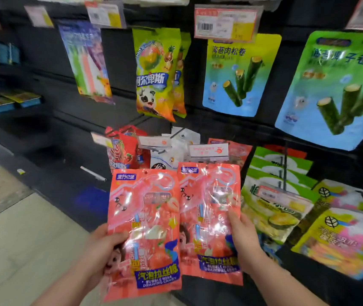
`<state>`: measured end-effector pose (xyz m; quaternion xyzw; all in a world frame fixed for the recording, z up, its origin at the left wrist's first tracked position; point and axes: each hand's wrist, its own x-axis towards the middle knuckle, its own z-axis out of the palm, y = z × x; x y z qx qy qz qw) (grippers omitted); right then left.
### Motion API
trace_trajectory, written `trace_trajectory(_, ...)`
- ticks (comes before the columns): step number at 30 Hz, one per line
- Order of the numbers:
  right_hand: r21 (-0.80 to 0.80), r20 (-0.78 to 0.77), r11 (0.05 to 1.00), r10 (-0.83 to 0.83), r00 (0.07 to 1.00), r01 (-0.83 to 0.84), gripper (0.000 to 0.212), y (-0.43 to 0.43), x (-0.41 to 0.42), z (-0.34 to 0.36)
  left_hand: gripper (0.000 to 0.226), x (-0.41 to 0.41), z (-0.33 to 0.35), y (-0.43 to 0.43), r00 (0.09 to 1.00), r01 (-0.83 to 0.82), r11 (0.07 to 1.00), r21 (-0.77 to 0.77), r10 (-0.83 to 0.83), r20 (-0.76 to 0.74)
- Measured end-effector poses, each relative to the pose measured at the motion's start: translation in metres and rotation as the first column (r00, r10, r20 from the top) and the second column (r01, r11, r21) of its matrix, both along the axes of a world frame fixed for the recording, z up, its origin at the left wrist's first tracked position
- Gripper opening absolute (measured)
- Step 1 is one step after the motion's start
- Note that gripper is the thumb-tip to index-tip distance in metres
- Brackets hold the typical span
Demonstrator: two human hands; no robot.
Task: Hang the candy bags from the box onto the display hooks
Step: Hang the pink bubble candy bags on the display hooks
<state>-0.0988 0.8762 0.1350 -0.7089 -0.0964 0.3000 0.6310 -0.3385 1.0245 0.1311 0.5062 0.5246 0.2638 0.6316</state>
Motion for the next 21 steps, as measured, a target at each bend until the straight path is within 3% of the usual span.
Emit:
trace_trajectory(3, 0.012, -0.027, 0.996, -0.086, 0.996, 0.087, 0.024, 0.007, -0.004, -0.003, 0.006, 0.002, 0.0, 0.019, 0.997, 0.068, 0.998, 0.005, -0.068, -0.022)
trace_trajectory(12, -0.028, 0.022, 0.983, -0.181, 0.983, 0.181, 0.034, 0.024, -0.017, -0.007, 0.008, 0.005, -0.008, 0.064, 0.984, 0.178, 0.984, 0.004, -0.178, -0.007)
trace_trajectory(21, -0.045, 0.005, 0.972, -0.233, 0.973, 0.233, 0.017, 0.031, -0.02, -0.011, 0.01, 0.003, -0.011, 0.082, 0.971, 0.235, 0.97, -0.055, -0.237, -0.029)
